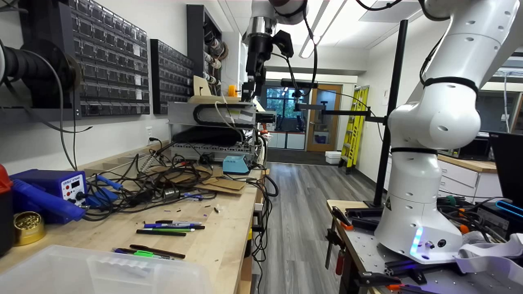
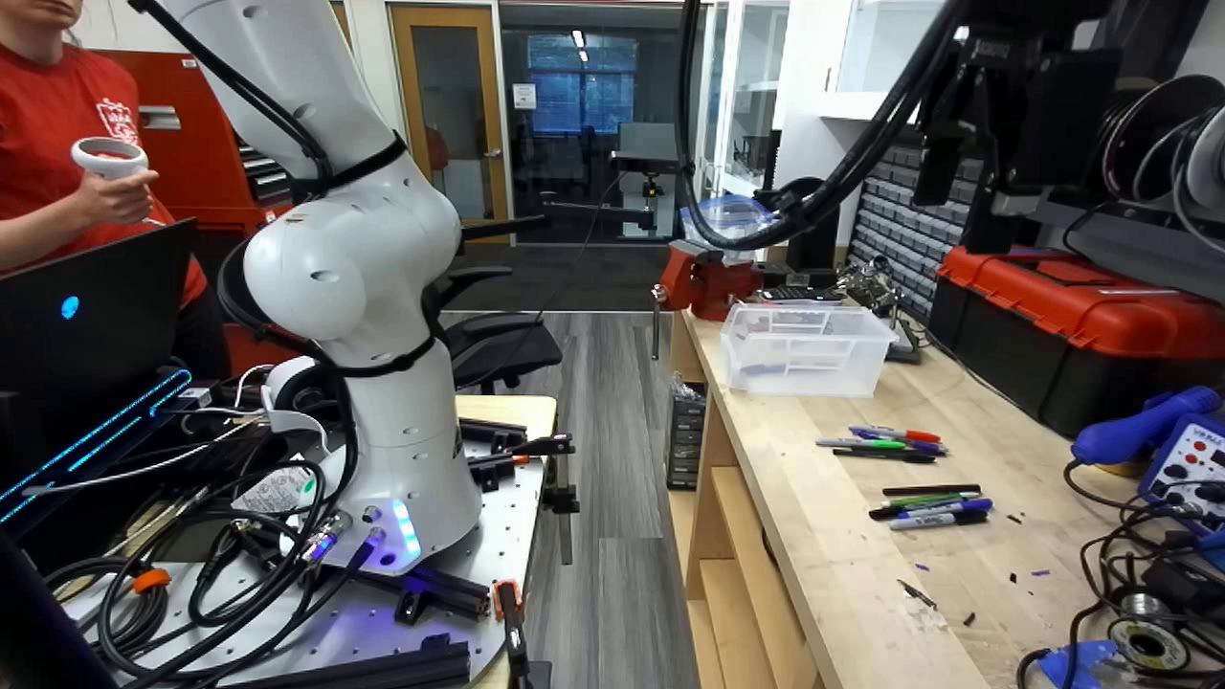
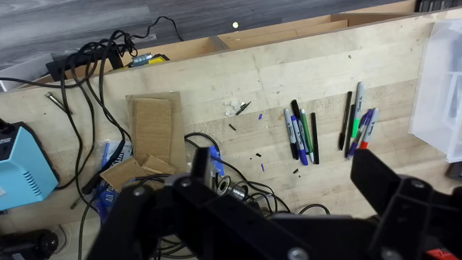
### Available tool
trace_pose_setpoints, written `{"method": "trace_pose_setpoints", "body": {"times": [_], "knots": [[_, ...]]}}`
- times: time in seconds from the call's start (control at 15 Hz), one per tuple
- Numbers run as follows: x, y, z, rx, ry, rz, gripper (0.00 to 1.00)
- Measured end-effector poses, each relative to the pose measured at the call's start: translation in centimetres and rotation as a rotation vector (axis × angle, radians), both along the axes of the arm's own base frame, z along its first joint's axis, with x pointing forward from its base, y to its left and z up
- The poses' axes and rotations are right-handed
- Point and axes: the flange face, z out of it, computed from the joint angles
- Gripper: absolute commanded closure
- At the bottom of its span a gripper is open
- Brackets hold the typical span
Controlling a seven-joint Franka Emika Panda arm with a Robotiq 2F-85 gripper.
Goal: Put the marker with the green cap in the storage container
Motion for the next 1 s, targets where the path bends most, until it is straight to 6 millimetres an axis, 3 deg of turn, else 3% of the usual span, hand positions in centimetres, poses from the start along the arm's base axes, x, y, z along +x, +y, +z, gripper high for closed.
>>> {"method": "trace_pose_setpoints", "body": {"times": [0.27,0.6,0.8,1.0], "knots": [[0.4,0.7,-0.2,-0.006,0.003,0.012,0.00],[2.4,3.6,-1.4,-0.040,-0.037,0.029,0.00],[4.3,6.1,-3.1,-0.067,-0.084,0.015,0.00],[6.2,9.1,-6.1,-0.090,-0.116,0.009,0.00]]}}
